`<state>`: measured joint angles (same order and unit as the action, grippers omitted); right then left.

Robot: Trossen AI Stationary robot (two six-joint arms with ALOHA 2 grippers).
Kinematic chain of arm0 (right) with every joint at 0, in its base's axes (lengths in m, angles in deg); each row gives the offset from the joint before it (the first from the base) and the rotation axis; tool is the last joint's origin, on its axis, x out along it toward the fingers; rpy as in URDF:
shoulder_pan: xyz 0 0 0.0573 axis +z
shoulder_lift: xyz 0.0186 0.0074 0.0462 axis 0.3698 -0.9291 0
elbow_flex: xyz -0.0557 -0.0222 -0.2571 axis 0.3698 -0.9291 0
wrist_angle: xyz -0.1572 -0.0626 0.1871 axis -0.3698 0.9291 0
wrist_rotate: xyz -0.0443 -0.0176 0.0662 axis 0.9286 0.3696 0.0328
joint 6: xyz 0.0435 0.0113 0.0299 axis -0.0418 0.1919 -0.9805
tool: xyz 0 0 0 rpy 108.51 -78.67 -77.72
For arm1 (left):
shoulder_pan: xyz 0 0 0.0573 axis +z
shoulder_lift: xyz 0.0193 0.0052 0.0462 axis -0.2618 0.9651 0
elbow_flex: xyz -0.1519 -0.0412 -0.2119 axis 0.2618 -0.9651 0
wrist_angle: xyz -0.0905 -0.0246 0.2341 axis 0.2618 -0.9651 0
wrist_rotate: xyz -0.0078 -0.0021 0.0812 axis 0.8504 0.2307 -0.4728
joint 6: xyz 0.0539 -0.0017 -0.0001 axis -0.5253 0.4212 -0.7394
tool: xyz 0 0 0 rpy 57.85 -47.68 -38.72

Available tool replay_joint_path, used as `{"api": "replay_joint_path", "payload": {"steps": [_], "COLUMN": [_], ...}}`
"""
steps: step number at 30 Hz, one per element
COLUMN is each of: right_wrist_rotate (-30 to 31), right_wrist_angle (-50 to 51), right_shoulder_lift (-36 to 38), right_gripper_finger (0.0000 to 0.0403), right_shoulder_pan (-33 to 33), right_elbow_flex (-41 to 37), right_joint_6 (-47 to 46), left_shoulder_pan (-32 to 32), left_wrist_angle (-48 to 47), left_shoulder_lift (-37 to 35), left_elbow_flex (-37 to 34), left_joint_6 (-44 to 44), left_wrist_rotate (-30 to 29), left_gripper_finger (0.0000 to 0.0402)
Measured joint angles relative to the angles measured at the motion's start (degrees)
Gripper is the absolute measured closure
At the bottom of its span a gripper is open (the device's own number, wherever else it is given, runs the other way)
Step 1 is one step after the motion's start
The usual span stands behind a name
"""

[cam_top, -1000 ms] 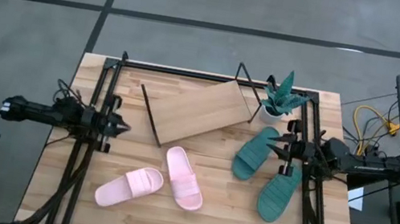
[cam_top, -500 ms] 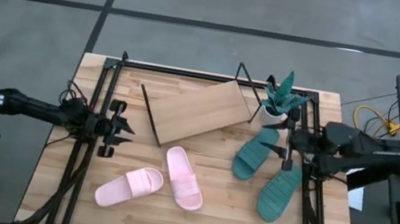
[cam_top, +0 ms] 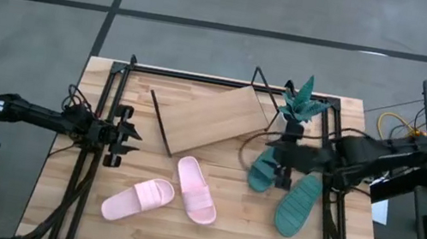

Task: Pick and place slides into the shelf
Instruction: Put the left green slide on the shelf

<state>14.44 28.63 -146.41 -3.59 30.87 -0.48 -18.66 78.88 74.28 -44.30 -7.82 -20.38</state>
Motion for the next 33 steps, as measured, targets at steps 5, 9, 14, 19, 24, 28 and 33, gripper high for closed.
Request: {"api": "replay_joint_path", "payload": {"steps": [5,9,14,19,24,28,33], "right_wrist_rotate": [3.5,4.5,4.5,4.3,4.1,4.2,4.9], "right_wrist_angle": [11.0,15.6,15.4,15.4,15.4,15.7,19.5], "right_shoulder_lift": [-9.2,-15.2,-21.3,-27.5,-33.1,-36.7,-40.5], "right_gripper_finger": [0.0183,0.0183,0.0183,0.0183,0.0183,0.0183,0.0183], "right_shoulder_pan": [3.2,5.0,6.4,6.9,6.9,6.9,6.8], "right_elbow_flex": [4.1,4.9,4.1,3.6,3.5,3.5,3.2], "right_joint_6": [-8.8,-15.4,-20.5,-25.6,-28.2,-28.2,-29.8], "left_shoulder_pan": [0.0,0.0,0.0,0.0,0.0,0.0,0.0], "left_wrist_angle": [0.0,0.0,0.0,0.0,0.0,0.0,-0.1], "left_shoulder_lift": [0.0,0.0,0.1,0.0,0.0,0.1,0.1], "left_elbow_flex": [0.0,0.0,0.0,0.0,0.0,0.0,0.0], "left_joint_6": [-0.1,-0.1,0.0,0.0,0.0,0.0,0.0], "left_wrist_rotate": [0.0,0.0,0.0,0.0,0.0,0.0,0.0], "left_gripper_finger": [0.0288,0.0288,0.0288,0.0288,0.0288,0.0288,0.0288]}}
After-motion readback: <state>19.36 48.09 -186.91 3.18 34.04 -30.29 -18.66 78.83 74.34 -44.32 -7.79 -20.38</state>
